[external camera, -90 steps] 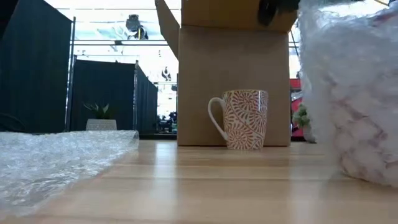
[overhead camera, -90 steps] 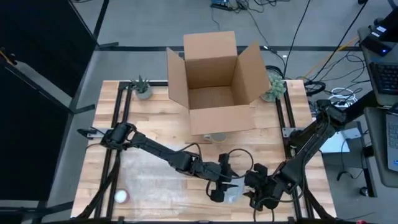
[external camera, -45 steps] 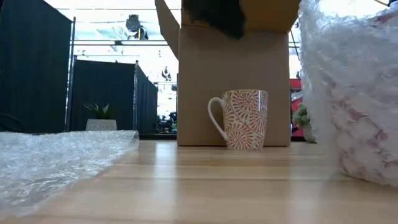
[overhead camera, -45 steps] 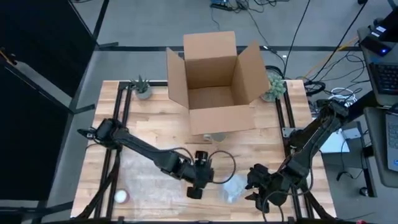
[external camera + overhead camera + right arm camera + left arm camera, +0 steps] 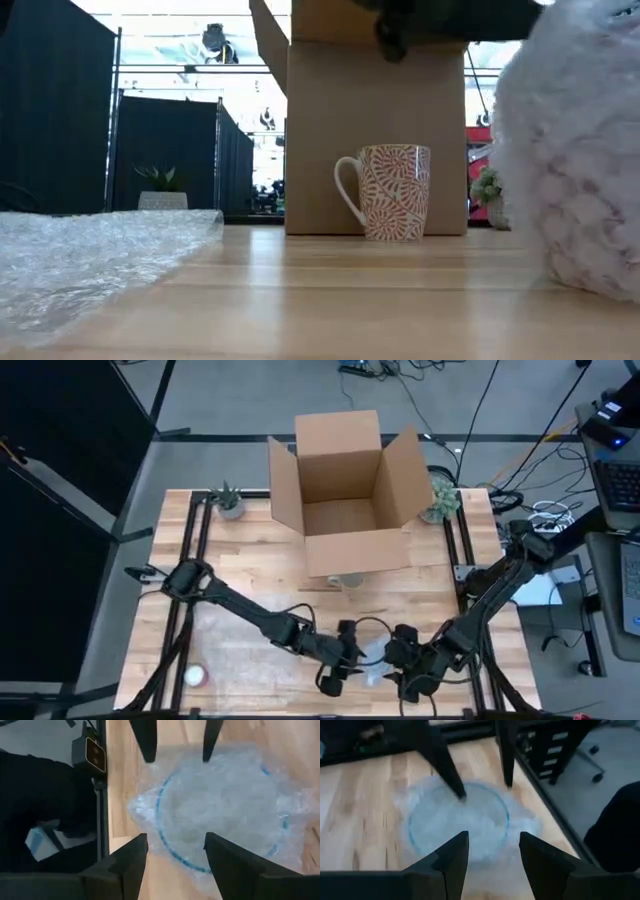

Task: Wrap mug
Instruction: Wrap the red mug with the right transparent bubble wrap

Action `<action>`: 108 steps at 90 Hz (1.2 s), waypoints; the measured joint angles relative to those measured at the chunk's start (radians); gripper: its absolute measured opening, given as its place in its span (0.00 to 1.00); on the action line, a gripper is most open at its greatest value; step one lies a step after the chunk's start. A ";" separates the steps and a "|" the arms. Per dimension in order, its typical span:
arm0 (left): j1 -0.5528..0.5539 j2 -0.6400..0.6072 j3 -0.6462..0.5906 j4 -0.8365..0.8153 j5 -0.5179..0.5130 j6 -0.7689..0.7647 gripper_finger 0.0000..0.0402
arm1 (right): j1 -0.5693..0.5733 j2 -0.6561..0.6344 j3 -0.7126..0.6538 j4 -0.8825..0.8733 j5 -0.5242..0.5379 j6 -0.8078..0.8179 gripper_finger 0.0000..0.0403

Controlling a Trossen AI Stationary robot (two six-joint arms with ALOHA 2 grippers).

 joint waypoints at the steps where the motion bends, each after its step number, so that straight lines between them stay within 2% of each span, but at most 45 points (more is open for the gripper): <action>1: 0.001 0.001 0.000 0.000 0.002 0.000 0.41 | -0.001 0.000 0.000 0.000 0.000 -0.004 0.46; 17: 0.018 0.045 0.003 0.021 0.035 -0.007 0.41 | -0.029 -0.003 0.019 -0.028 -0.020 -0.043 0.46; 33: 0.019 0.046 0.004 0.020 0.042 -0.019 0.41 | -0.052 -0.006 0.165 -0.232 -0.086 -0.043 0.46; 49: 0.019 0.049 0.002 0.048 0.042 -0.021 0.41 | -0.088 -0.007 0.249 -0.342 0.043 -0.022 0.45; 60: 0.019 0.049 0.002 0.048 0.042 -0.022 0.41 | -0.127 0.002 0.248 -0.343 0.013 0.014 0.35; 69: 0.019 0.049 0.002 0.049 0.042 -0.024 0.41 | -0.141 0.027 0.248 -0.333 -0.053 0.010 0.19; 78: 0.019 0.049 0.002 0.049 0.042 -0.024 0.41 | -0.142 0.060 0.248 -0.330 -0.057 -0.005 0.04; 92: 0.019 0.049 0.001 0.049 0.043 -0.023 0.41 | -0.146 0.143 0.247 -0.370 -0.055 0.014 0.03; 108: 0.017 0.050 0.000 0.052 0.044 -0.019 0.41 | -0.147 0.240 0.250 -0.318 -0.094 -0.011 0.01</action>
